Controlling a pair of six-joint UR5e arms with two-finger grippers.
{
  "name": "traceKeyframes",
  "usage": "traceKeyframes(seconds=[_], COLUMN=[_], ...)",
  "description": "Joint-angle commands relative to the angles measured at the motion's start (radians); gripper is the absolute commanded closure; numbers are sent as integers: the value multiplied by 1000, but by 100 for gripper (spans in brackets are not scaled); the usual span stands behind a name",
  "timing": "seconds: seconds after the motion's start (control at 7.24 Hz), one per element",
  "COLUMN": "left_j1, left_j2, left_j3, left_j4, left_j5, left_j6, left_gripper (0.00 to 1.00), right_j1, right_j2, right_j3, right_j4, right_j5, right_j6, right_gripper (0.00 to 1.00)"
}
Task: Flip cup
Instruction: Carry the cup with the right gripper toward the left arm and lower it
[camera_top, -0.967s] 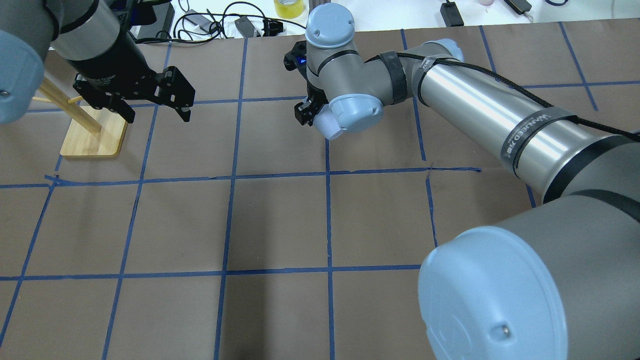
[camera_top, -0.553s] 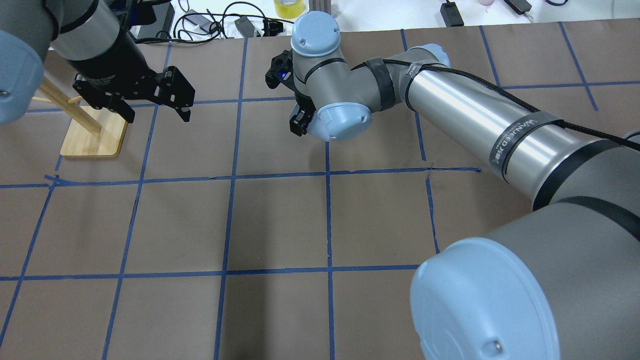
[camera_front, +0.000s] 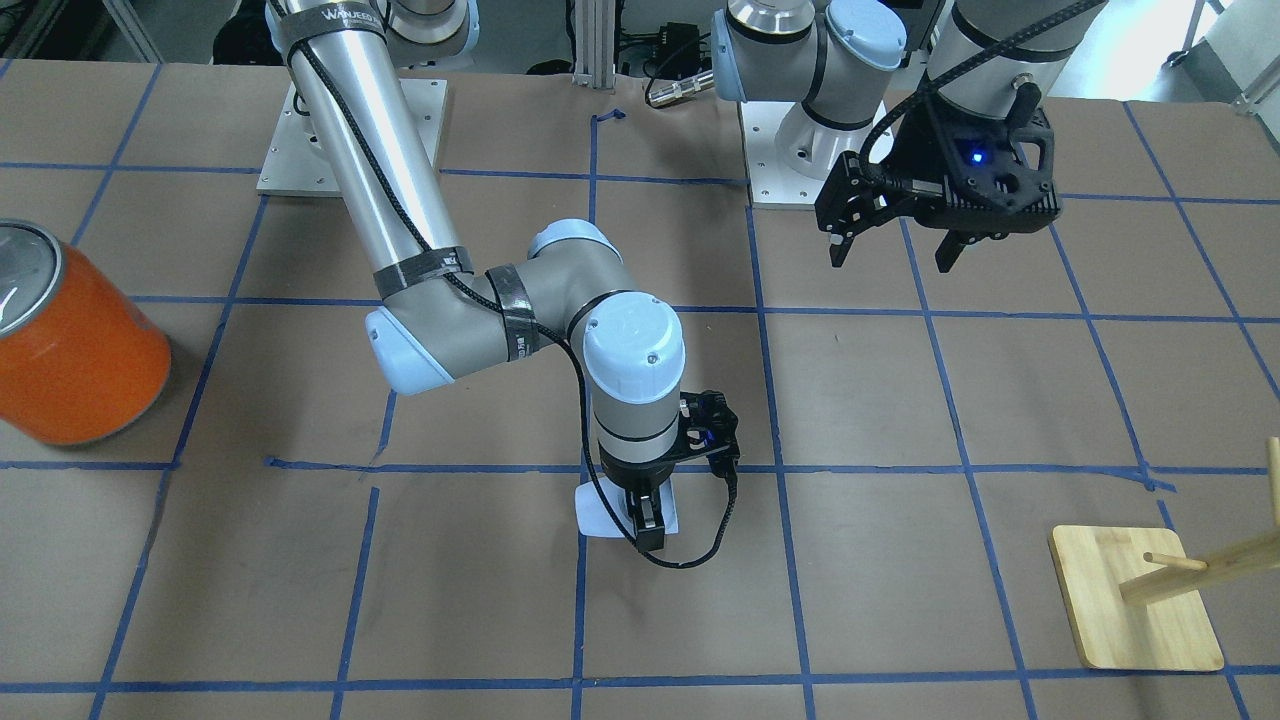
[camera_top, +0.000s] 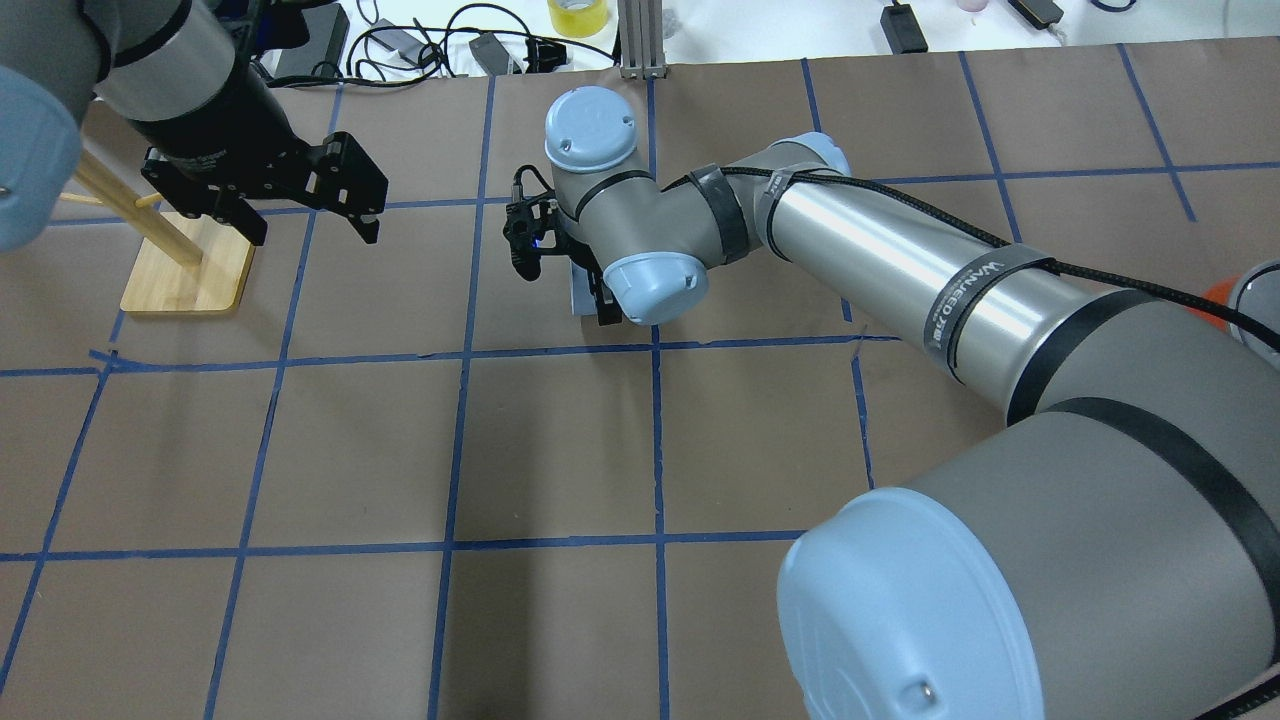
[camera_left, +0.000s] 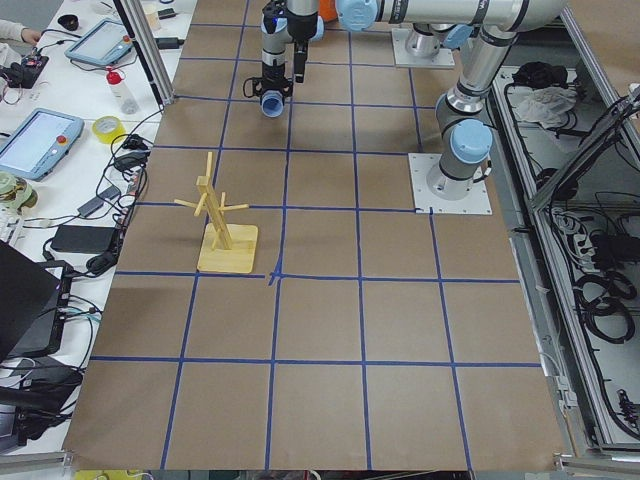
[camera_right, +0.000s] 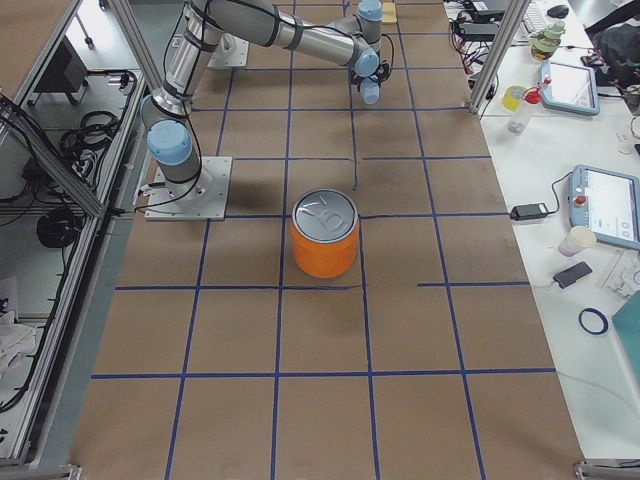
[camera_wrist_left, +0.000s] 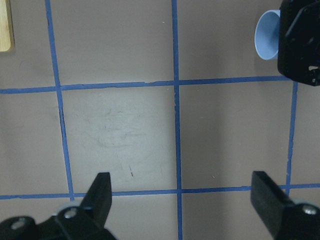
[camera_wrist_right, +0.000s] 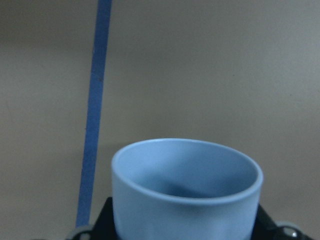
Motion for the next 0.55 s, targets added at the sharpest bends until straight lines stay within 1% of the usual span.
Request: traceKeyframes(seconds=[0.0, 0.14, 0.28, 0.41], left_j1=[0, 0, 0, 0], left_j2=[1, -3, -3, -3], left_j3=[1, 0, 1, 0], left_j4=[0, 0, 0, 0], left_j5=[-1, -1, -1, -1], left_j6=[1, 0, -2, 0], left_gripper=[0, 0, 0, 0], right_j1=[3, 8, 21, 20], right_j2=[13, 12, 7, -2], right_j3=[12, 14, 12, 12], right_j4=[-4, -4, -4, -3], right_j5=[10, 13, 3, 7], right_j6=[-8, -8, -6, 2], right_gripper=[14, 4, 1, 0])
